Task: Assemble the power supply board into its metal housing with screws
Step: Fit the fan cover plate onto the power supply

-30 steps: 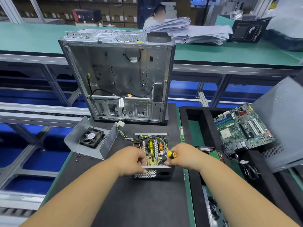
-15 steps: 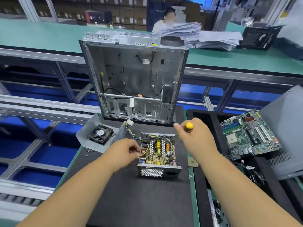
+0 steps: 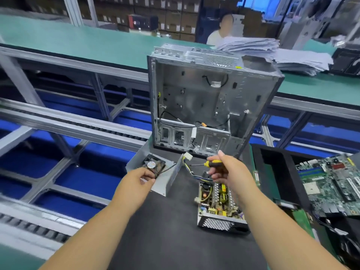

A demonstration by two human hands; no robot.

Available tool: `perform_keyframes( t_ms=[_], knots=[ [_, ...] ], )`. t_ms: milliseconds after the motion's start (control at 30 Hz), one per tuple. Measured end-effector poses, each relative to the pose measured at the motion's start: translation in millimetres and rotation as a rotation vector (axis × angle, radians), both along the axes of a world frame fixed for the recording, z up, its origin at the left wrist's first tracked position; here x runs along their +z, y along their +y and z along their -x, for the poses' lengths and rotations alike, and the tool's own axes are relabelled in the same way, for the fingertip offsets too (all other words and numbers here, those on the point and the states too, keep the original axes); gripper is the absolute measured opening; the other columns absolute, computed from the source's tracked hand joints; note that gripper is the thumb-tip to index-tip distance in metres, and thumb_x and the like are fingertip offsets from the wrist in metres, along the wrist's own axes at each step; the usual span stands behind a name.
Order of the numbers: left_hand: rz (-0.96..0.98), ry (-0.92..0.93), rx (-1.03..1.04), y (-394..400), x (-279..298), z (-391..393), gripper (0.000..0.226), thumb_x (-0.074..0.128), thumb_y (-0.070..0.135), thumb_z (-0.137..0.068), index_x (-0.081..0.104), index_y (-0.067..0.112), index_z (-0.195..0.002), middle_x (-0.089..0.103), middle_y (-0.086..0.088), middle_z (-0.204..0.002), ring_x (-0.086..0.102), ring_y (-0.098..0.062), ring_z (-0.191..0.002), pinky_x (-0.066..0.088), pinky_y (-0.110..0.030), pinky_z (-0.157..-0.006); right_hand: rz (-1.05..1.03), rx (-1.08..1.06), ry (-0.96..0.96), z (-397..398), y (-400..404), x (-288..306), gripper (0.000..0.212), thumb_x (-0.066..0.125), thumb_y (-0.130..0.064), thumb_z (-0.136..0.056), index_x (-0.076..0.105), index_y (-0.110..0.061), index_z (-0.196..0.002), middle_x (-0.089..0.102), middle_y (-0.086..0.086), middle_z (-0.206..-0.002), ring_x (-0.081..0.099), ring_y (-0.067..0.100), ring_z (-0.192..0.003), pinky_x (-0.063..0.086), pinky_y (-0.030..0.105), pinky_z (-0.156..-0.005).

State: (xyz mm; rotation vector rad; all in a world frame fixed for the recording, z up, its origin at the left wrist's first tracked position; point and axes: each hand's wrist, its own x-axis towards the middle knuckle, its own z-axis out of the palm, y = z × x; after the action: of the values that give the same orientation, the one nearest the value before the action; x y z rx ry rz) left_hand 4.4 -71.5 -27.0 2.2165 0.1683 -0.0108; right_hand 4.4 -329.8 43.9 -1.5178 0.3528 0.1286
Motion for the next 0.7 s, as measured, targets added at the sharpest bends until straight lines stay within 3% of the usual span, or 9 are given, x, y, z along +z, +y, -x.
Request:
perform_keyframes(
  t_ms=[133, 300, 367, 467, 567, 700],
  knots=[
    [-0.118, 0.001, -0.006, 15, -12, -10, 0.023, 0.066, 0.026, -0.086, 0.061, 0.041, -0.103, 0.055, 0.017, -0.106, 0.056, -0.001, -0.09, 0.047, -0.027, -0.069, -0.07, -0.02, 0.041, -2, 18, -14, 0.045, 0.04, -0.036, -0.105, 0.071, -0.003, -0.104, 0.065, 0.013, -0.072, 0.052, 0.018, -0.057, 0.045, 0.028, -0.059],
    [-0.247, -0.003, -0.028, 9, -13, -41, 0.047, 0.067, 0.027, -0.085, 0.051, 0.025, -0.129, 0.048, 0.002, -0.126, 0.049, -0.02, -0.115, 0.048, -0.035, -0.082, -0.186, -0.092, 0.012, -2, 27, -20, 0.048, 0.035, -0.035, -0.106, 0.073, -0.005, -0.103, 0.064, 0.016, -0.076, 0.049, 0.017, -0.057, 0.041, 0.031, -0.062],
    [-0.361, 0.052, -0.089, 1, -16, -51, 0.056, 0.064, 0.03, -0.087, 0.042, 0.019, -0.137, 0.043, -0.005, -0.134, 0.043, -0.027, -0.123, 0.045, -0.038, -0.094, -0.2, -0.121, 0.0, -3, 26, -19, 0.042, 0.039, -0.03, -0.104, 0.072, -0.005, -0.106, 0.064, 0.016, -0.078, 0.047, 0.017, -0.058, 0.039, 0.031, -0.063],
    [-0.518, 0.135, -0.123, -10, -23, -66, 0.066, 0.061, 0.036, -0.088, 0.031, 0.016, -0.143, 0.038, -0.009, -0.138, 0.038, -0.028, -0.128, 0.041, -0.037, -0.103, -0.21, -0.136, -0.02, -4, 19, -15, 0.03, 0.046, -0.015, -0.097, 0.069, -0.008, -0.114, 0.067, 0.015, -0.082, 0.049, 0.017, -0.061, 0.04, 0.03, -0.064],
    [-0.656, 0.213, -0.132, -20, -28, -80, 0.07, 0.057, 0.04, -0.089, 0.023, 0.015, -0.146, 0.036, -0.012, -0.139, 0.039, -0.028, -0.128, 0.04, -0.037, -0.103, -0.195, -0.104, -0.027, -6, 11, -13, 0.036, 0.044, 0.001, -0.092, 0.064, -0.009, -0.12, 0.071, 0.012, -0.089, 0.055, 0.017, -0.066, 0.043, 0.028, -0.064],
    [-0.805, 0.262, -0.113, -29, -34, -93, 0.073, 0.054, 0.046, -0.089, 0.022, 0.013, -0.146, 0.04, -0.014, -0.142, 0.042, -0.03, -0.128, 0.037, -0.038, -0.103, -0.146, -0.072, -0.031, -4, 5, -13, 0.04, 0.047, 0.007, -0.089, 0.064, -0.01, -0.121, 0.072, 0.01, -0.093, 0.061, 0.018, -0.072, 0.049, 0.029, -0.069]
  ],
)
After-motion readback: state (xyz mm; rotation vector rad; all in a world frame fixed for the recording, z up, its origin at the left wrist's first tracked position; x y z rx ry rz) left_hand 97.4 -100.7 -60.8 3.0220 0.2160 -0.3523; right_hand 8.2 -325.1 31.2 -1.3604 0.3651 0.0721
